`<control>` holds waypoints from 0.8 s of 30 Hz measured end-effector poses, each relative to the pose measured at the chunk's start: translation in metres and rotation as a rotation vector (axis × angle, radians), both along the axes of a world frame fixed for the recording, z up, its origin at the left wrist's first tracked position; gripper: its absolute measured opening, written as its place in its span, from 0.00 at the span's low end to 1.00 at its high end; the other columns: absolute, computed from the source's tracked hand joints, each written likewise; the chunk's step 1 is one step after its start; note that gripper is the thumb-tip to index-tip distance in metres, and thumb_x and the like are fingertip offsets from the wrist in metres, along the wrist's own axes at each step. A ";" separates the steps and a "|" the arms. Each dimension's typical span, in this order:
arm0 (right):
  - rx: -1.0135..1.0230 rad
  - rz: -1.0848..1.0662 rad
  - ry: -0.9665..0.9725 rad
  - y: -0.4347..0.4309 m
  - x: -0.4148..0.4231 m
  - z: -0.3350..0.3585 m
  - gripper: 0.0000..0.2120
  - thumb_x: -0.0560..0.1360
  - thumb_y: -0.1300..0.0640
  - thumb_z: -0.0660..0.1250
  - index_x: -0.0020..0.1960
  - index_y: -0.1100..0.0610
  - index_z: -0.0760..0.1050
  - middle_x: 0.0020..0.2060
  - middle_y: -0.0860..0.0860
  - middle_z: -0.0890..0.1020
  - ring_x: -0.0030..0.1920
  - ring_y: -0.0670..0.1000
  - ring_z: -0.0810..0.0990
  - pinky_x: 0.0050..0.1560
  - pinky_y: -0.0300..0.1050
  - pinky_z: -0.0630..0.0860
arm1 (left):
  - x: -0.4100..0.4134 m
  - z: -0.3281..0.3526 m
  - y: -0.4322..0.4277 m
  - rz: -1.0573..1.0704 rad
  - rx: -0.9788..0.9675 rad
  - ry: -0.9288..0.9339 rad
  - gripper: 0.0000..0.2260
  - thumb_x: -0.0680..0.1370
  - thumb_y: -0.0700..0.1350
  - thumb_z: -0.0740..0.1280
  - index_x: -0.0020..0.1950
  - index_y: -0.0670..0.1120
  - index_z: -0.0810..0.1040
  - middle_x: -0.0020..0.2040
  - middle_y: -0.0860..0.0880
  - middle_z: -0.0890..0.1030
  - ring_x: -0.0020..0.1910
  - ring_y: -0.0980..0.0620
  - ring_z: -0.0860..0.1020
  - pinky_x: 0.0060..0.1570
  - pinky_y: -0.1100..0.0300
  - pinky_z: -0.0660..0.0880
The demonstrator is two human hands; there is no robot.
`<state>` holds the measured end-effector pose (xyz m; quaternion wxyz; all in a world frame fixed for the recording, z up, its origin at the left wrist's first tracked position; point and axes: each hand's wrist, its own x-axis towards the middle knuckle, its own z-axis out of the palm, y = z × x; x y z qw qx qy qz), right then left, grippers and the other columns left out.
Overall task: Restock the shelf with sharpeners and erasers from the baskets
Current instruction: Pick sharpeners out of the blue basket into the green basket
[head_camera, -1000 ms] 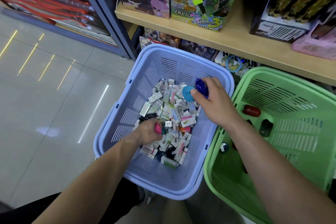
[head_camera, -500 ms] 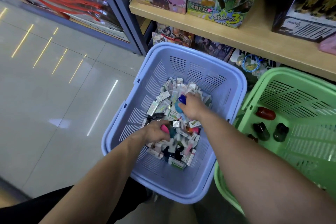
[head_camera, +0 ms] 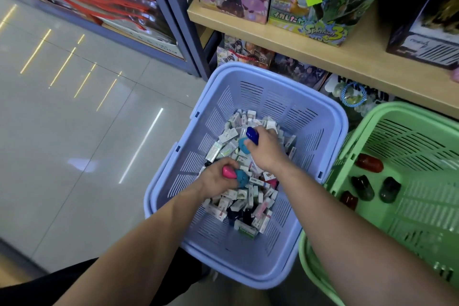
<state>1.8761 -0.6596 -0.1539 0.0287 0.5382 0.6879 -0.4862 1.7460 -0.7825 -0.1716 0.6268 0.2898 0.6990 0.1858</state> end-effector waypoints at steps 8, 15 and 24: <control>0.179 -0.284 0.323 0.019 0.073 0.097 0.06 0.82 0.50 0.65 0.56 0.51 0.73 0.51 0.54 0.78 0.46 0.52 0.77 0.48 0.49 0.73 | 0.040 0.110 0.047 0.075 0.281 -0.005 0.20 0.71 0.29 0.75 0.60 0.44 0.80 0.49 0.50 0.82 0.38 0.62 0.81 0.40 0.65 0.78; 0.266 -0.490 0.167 0.041 0.235 0.134 0.06 0.81 0.52 0.66 0.55 0.52 0.73 0.41 0.47 0.78 0.41 0.49 0.75 0.41 0.44 0.66 | 0.170 0.164 0.082 -0.076 0.472 -0.068 0.18 0.71 0.33 0.77 0.55 0.51 0.80 0.47 0.53 0.81 0.39 0.59 0.79 0.43 0.66 0.77; -0.114 -0.534 -0.150 0.020 0.326 0.024 0.16 0.81 0.52 0.67 0.65 0.58 0.76 0.55 0.59 0.82 0.55 0.58 0.80 0.59 0.51 0.75 | 0.288 0.038 0.072 -0.045 0.098 0.094 0.19 0.72 0.33 0.76 0.58 0.48 0.76 0.51 0.50 0.81 0.59 0.44 0.81 0.60 0.57 0.77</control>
